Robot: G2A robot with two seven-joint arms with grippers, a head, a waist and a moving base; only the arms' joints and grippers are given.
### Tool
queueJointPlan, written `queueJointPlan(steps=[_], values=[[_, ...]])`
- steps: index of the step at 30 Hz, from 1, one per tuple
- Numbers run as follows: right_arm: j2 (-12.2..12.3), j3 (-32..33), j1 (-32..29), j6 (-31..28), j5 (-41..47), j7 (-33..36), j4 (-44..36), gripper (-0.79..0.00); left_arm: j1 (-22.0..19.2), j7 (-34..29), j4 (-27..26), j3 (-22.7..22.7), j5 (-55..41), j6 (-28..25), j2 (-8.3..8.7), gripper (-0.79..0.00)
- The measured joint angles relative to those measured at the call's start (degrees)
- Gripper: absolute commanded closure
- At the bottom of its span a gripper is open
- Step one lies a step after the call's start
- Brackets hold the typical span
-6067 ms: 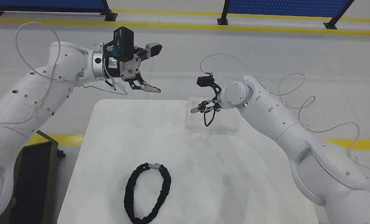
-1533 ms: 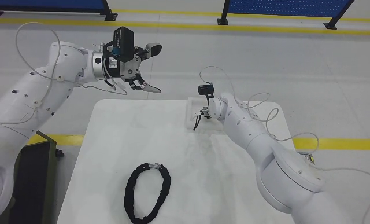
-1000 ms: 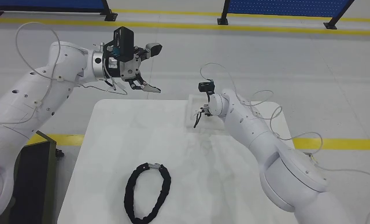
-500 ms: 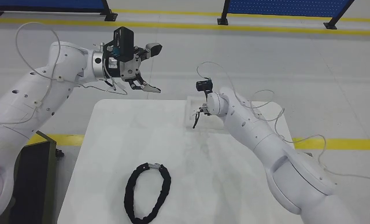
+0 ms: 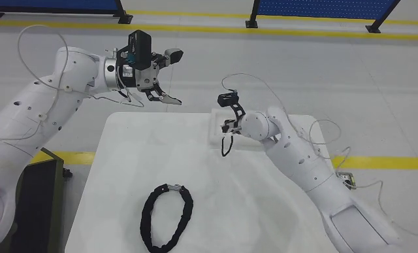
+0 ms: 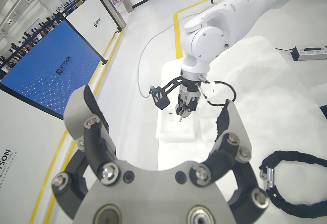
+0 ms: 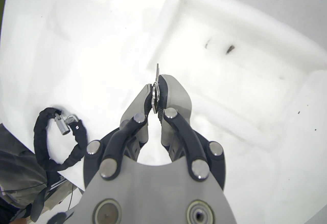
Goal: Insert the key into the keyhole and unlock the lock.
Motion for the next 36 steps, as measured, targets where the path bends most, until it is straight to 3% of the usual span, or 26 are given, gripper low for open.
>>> queueJointPlan(steps=[7,15,19,25,36], values=[[4.37,12.76,-13.2,-9.22,3.16,4.34,-18.63,0.0,0.0,0.0,0.0,0.0,0.0,0.0,0.0,-0.785],[6.53,22.24,-22.31,-24.26,16.81,6.79,-26.67,0.0,0.0,0.0,0.0,0.0,0.0,0.0,0.0,-0.785],[7.47,26.8,-24.85,-30.92,24.48,8.92,-26.49,0.0,0.0,0.0,0.0,0.0,0.0,0.0,0.0,-0.785],[8.77,32.45,-25.79,-36.38,35.35,13.39,-23.67,0.0,0.0,0.0,0.0,0.0,0.0,0.0,0.0,-0.785],[11.09,38.85,-23.18,-33.6,54.02,19.65,-15.2,0.0,0.0,0.0,0.0,0.0,0.0,0.0,0.0,-0.785]])
